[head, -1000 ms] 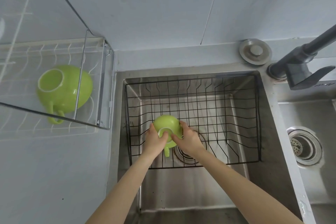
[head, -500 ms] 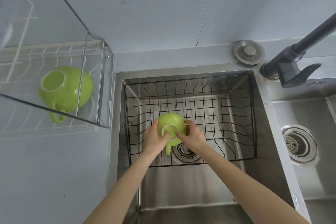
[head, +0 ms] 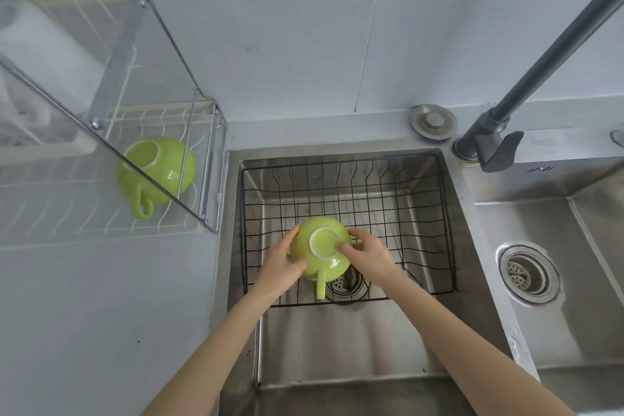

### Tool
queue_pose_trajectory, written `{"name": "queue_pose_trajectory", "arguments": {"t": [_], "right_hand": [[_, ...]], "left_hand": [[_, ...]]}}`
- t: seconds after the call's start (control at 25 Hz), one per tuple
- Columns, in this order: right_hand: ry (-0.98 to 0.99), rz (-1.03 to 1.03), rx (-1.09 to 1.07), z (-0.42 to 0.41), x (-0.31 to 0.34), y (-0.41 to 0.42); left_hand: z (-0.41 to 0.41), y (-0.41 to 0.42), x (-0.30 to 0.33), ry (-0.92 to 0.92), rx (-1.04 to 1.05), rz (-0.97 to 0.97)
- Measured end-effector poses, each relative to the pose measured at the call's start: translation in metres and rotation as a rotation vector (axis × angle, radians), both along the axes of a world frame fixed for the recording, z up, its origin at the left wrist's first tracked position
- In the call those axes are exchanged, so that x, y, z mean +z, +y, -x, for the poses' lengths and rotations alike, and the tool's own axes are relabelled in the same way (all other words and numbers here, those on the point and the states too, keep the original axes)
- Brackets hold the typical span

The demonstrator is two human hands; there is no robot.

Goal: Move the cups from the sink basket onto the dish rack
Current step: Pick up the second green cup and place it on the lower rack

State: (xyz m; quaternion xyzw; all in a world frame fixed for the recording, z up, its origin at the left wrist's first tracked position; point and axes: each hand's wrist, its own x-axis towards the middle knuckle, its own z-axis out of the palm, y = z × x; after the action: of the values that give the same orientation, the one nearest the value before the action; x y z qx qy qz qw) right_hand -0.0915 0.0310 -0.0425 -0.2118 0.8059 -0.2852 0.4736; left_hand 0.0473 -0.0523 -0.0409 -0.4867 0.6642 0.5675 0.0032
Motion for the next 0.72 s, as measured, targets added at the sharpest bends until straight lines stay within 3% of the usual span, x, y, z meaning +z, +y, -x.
{"name": "queue_pose_trajectory", "arguments": {"t": [0.16, 0.44, 0.72], "right_hand": [[0.013, 0.037, -0.012, -0.01, 0.02, 0.012], [-0.003, 0.124, -0.025, -0.052, 0.055, 0.027], [0.16, 0.163, 0.186, -0.099, 0.086, 0.025]], "left_hand": [[-0.02, 0.014, 0.019, 0.025, -0.089, 0.036], [-0.068, 0.024, 0.049, 0.007, -0.301, 0.291], [-0.118, 0.023, 0.068, 0.132, -0.184, 0.352]]}}
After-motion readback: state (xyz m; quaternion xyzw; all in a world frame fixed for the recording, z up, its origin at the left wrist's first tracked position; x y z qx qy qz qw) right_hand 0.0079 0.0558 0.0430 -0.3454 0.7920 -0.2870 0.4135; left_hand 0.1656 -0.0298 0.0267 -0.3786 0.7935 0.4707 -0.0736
